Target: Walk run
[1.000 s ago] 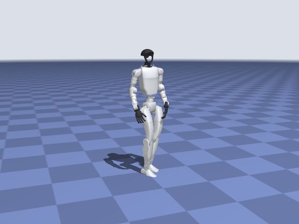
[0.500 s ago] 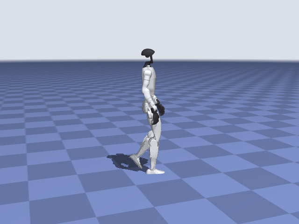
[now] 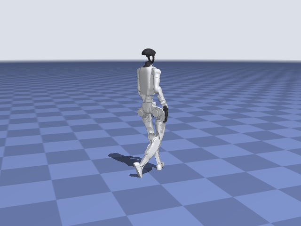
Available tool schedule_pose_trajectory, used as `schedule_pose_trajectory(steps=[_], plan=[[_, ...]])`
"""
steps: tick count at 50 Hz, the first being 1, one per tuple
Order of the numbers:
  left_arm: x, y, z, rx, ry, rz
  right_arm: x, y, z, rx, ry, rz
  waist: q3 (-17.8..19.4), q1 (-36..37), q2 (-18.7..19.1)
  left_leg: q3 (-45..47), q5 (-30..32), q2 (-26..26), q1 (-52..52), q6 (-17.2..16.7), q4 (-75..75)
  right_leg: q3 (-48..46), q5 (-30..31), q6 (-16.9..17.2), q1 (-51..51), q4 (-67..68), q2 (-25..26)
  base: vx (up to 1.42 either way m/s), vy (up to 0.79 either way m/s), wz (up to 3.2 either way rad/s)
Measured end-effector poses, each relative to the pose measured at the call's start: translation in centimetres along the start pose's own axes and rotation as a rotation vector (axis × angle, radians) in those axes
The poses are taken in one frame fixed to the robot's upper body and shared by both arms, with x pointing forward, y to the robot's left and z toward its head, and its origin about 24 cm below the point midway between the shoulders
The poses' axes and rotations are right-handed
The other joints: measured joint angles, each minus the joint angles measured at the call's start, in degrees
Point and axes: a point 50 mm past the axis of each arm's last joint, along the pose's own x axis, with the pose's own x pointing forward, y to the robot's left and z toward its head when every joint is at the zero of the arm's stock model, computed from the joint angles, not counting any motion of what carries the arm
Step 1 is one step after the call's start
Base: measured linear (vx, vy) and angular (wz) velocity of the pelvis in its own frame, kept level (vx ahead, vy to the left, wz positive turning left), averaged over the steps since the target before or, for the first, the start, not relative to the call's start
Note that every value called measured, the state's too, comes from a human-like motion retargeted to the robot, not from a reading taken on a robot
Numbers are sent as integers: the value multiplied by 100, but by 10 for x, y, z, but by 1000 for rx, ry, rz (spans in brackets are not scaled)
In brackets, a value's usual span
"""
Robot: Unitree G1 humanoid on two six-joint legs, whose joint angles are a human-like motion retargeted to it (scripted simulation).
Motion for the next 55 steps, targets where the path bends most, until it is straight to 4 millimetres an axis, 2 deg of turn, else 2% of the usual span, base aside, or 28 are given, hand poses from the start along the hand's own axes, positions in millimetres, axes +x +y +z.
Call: schedule_pose_trajectory(steps=[2,3,5,7,8,10,12,15,18,22,25,27,28,30,32,33,34,35,36,37,38,40,43,45,48,50,52,55], plan=[[-1,2,-4,81,50,-37,0,-2,2,31,-17,-29,9,-38,124,-413,-65,-55,177,-3,-28,740,-84,133,-476,704,346,69,2,174],[-1,2,-5,118,73,-57,0,-3,5,62,-35,-51,16,-22,253,-652,-44,-5,224,-13,-83,987,-337,48,-680,754,599,60,2,177],[0,-1,-7,161,114,-101,-1,-4,9,152,-83,-108,33,-24,393,-1127,-39,-51,358,-34,-149,1272,-940,-162,-1050,833,776,52,2,204],[1,-8,-10,173,137,-142,-2,-3,13,265,-151,-174,21,-170,425,-1742,-27,-249,521,-16,-231,1274,-1691,-151,-1358,660,574,59,1,270],[0,-10,-12,174,141,-151,-3,-3,14,314,-185,-205,20,-277,443,-2088,-21,-341,609,-4,-262,1036,-2040,-310,-1501,523,307,70,-3,286],[-1,-14,-17,160,134,-140,-5,-1,17,382,-243,-256,9,-375,425,-2651,-39,-500,783,0,-299,797,-2362,-525,-1690,-63,-53,69,-11,266],[-2,-17,-21,126,124,-132,-6,0,19,416,-274,-292,-7,-506,309,-3237,-81,-735,964,0,-302,895,-2326,-298,-1849,-853,-169,61,-17,271],[-4,-22,-30,68,156,-167,-5,5,17,405,-265,-284,7,-585,40,-3853,-187,-1064,1347,0,-266,1456,-2226,269,-2067,-1970,-226,79,-22,237],[-6,-23,-37,19,188,-202,-3,5,15,315,-218,-226,137,-357,-244,-4115,-313,-1258,1854,0,-283,1838,-2311,630,-2353,-2743,-319,75,-27,129],[-6,-26,-40,-26,192,-207,-2,-6,16,166,-162,-202,251,-299,-362,-4218,-364,-1176,2431,0,-336,1556,-2663,1197,-2687,-3475,-296,76,-34,99],[-7,-31,-44,-38,214,-236,-1,-8,19,134,-154,-208,178,-558,-316,-4294,-141,-1150,2726,0,-317,1798,-2771,1056,-2767,-3430,-253,82,-22,127],[-8,-34,-46,-38,226,-252,-1,-5,23,203,-190,-232,50,-832,-239,-4442,300,-1208,2812,-49,-193,1912,-2664,688,-2792,-3090,-338,93,-21,168],[-9,-35,-49,-41,235,-253,0,-2,25,258,-211,-249,-15,-975,-195,-4528,583,-1154,2838,-197,-63,1711,-2590,537,-2766,-2945,-368,94,-39,178],[-12,-37,-55,-74,244,-244,1,6,30,374,-240,-277,-150,-1236,-164,-4638,1391,-1030,2832,-634,331,1580,-2281,597,-2566,-2781,-461,89,-51,152],[-12,-39,-56,-123,232,-224,3,11,32,437,-248,-266,-256,-1148,-167,-4330,2578,-909,2626,-1354,949,1724,-2373,499,-2397,-2539,-456,103,-63,67],[-11,-39,-55,-139,221,-212,3,10,31,440,-238,-254,-263,-1150,-166,-4133,3065,-817,2417,-1755,1460,1927,-2568,387,-2298,-2452,-364,94,-51,66],[-11,-39,-53,-143,208,-197,4,9,29,419,-217,-241,-279,-1169,-201,-3773,3421,-665,2169,-1984,2016,1772,-2701,312,-2152,-2424,-428,84,-42,75],[-10,-38,-51,-142,193,-180,4,6,26,386,-190,-230,-298,-1196,-253,-3331,3712,-483,1903,-2127,2596,1438,-2804,256,-1983,-2426,-569,72,-37,73],[-9,-33,-48,-114,176,-155,5,4,23,339,-167,-205,-242,-1228,-198,-3177,3743,-212,1616,-2171,3292,1287,-2876,193,-1811,-2484,-457,67,-36,66],[-8,-28,-43,-81,157,-130,5,2,20,290,-143,-179,-227,-1239,-209,-3035,3694,-79,1357,-2137,3770,1195,-2942,142,-1649,-2555,-414,71,-41,49],[-7,-22,-38,-39,133,-104,5,0,17,239,-117,-147,-291,-1210,-353,-2920,3485,-225,1152,-1950,3812,1223,-2997,113,-1508,-2649,-508,77,-47,18],[-7,-10,-28,49,78,-39,6,-1,15,147,-69,-65,-276,-1046,-508,-2575,2700,-246,686,-1578,4078,1293,-3091,29,-1244,-2782,-431,71,-43,-39],[-8,1,-12,89,-56,48,6,0,12,42,-18,1,-174,-460,-677,-2514,1823,-632,-44,-1638,3822,1731,-3120,-90,-925,-2983,-174,67,-33,-129],[-10,4,-3,79,-139,78,6,1,12,-4,-12,2,-146,-126,-694,-2433,1373,-664,-498,-1532,3296,1871,-3192,-195,-742,-3074,59,82,-32,-109],[-12,3,-1,54,-190,87,5,7,9,-17,-10,-21,-129,26,-527,-2212,1117,-426,-914,-1240,1907,1709,-3405,-281,-434,-3182,382,87,-27,-23],[-12,-1,-2,26,-193,76,5,14,5,8,-1,-12,-91,65,-393,-2036,1200,-339,-1091,-1047,813,1693,-3568,-380,-205,-3212,629,89,-20,2],[-11,-5,-5,-6,-177,59,5,23,2,59,10,24,-82,87,-349,-1984,1190,-489,-1291,-937,-169,1637,-3702,-478,32,-3240,743,80,-18,6],[-9,-9,-10,-37,-139,56,5,38,-3,144,28,96,-178,41,-379,-2141,905,-863,-1342,-978,-1253,1254,-3885,-579,353,-3242,780,115,-23,16]])
